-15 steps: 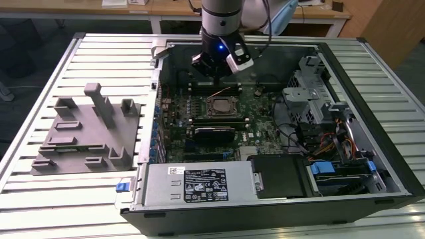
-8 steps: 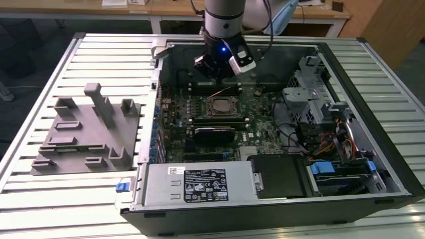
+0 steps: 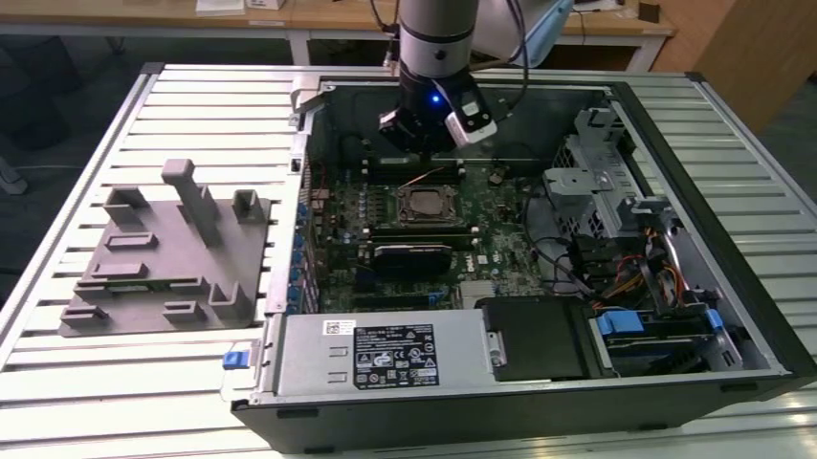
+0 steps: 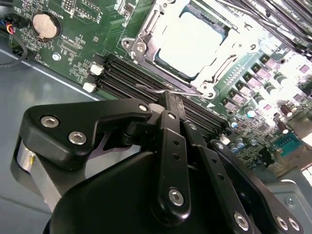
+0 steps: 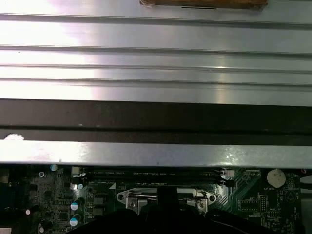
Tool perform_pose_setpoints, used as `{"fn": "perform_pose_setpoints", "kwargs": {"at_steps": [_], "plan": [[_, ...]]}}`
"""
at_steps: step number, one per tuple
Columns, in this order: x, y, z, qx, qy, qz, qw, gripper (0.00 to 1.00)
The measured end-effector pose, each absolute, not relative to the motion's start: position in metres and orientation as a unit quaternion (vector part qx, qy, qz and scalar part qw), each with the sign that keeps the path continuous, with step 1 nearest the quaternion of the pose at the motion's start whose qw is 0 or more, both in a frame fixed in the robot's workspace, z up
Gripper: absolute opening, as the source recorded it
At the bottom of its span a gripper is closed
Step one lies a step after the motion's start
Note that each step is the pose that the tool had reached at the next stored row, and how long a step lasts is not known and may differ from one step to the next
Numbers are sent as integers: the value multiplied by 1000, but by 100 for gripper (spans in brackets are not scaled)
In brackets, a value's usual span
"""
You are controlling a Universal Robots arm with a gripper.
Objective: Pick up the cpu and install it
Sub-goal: 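Install the first cpu locking lever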
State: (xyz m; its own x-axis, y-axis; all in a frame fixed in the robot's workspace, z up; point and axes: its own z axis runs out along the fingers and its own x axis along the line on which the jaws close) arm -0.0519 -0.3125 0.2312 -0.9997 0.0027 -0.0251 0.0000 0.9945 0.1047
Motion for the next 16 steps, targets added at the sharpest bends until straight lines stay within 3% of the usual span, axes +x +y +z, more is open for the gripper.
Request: {"fn": "perform_pose_setpoints", "kwargs": {"at_steps": [16], "plan": [[-43, -310, 223, 1, 999, 52, 13, 11]]}}
